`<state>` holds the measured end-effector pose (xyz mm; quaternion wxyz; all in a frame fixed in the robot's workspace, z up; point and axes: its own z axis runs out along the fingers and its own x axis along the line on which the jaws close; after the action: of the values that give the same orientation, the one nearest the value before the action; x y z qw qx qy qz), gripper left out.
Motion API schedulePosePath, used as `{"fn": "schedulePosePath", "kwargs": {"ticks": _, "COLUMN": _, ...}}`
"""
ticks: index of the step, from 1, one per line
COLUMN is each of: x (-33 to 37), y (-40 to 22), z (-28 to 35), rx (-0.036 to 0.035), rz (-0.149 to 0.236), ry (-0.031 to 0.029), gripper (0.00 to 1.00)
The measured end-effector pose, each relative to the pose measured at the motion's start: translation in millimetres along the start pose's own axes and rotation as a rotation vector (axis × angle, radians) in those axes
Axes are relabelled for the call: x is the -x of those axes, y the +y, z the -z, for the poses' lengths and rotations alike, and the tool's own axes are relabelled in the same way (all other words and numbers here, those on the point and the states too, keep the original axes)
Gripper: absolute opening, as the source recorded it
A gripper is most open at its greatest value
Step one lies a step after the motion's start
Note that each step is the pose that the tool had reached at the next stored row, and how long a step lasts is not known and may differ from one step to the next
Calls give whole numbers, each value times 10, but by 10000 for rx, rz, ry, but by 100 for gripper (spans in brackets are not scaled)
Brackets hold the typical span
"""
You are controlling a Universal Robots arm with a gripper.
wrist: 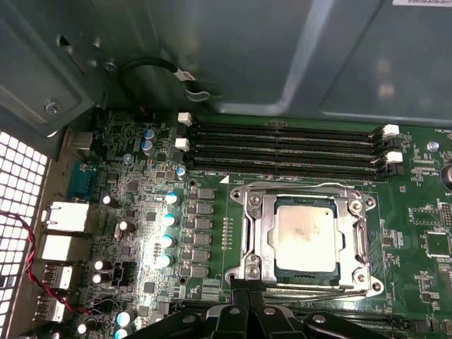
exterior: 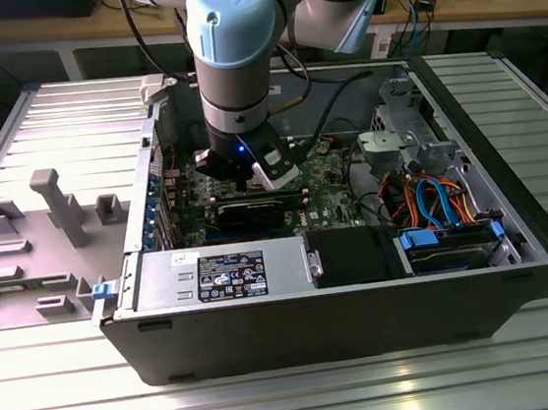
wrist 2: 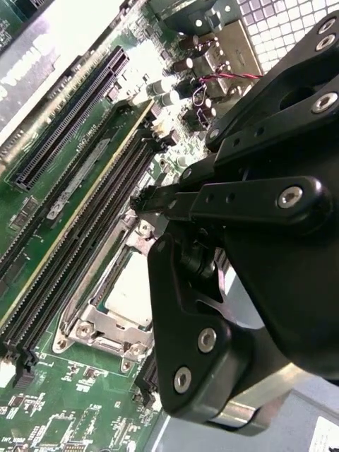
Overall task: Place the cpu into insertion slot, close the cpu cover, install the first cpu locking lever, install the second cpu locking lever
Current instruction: 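Install the second cpu locking lever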
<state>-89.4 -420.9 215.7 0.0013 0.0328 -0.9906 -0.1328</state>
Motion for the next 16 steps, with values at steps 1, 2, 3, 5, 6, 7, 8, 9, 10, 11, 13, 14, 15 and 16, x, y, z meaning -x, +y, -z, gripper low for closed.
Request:
{"fn": "schedulePosePath", "kwargs": {"ticks": 1, "x": -1, "y": -3, "z": -3, "rx": 3, "rz": -5, "ry": -1, "gripper": 11}}
{"fn": "schedulePosePath", "kwargs": {"ticks": 2, "x": -1, "y": -6, "z": -7, "rx": 5, "rz": -25, "ry": -8, "gripper": 11}}
{"fn": "schedulePosePath", "kwargs": {"ticks": 3, "x": -1, "y": -8, "z": -10, "rx": 6, "rz": -49, "ry": -14, "gripper": 11}}
{"fn": "schedulePosePath", "kwargs": {"ticks": 5, "x": -1, "y": -13, "z": -13, "rx": 7, "rz": -91, "ry": -25, "gripper": 11}}
{"fn": "schedulePosePath", "kwargs": {"ticks": 6, "x": -4, "y": -15, "z": -17, "rx": 21, "rz": -107, "ry": -32, "gripper": 11}}
{"fn": "schedulePosePath", "kwargs": {"ticks": 7, "x": -8, "y": -16, "z": -18, "rx": 42, "rz": -112, "ry": -35, "gripper": 11}}
{"fn": "schedulePosePath", "kwargs": {"ticks": 8, "x": -14, "y": -17, "z": -21, "rx": 69, "rz": -114, "ry": -36, "gripper": 11}}
{"fn": "schedulePosePath", "kwargs": {"ticks": 9, "x": -18, "y": -20, "z": -26, "rx": 103, "rz": -112, "ry": -37, "gripper": 11}}
{"fn": "schedulePosePath", "kwargs": {"ticks": 10, "x": -20, "y": -23, "z": -32, "rx": 126, "rz": -111, "ry": -39, "gripper": 11}}
{"fn": "schedulePosePath", "kwargs": {"ticks": 11, "x": -22, "y": -27, "z": -43, "rx": 159, "rz": -116, "ry": -42, "gripper": 11}}
{"fn": "schedulePosePath", "kwargs": {"ticks": 13, "x": -23, "y": -40, "z": -59, "rx": 211, "rz": -115, "ry": -43, "gripper": 11}}
{"fn": "schedulePosePath", "kwargs": {"ticks": 14, "x": -24, "y": -42, "z": -63, "rx": 235, "rz": -115, "ry": -45, "gripper": 11}}
{"fn": "schedulePosePath", "kwargs": {"ticks": 15, "x": -24, "y": -48, "z": -72, "rx": 310, "rz": -114, "ry": -50, "gripper": 11}}
{"fn": "schedulePosePath", "kwargs": {"ticks": 16, "x": -25, "y": -51, "z": -80, "rx": 385, "rz": -113, "ry": -55, "gripper": 11}}
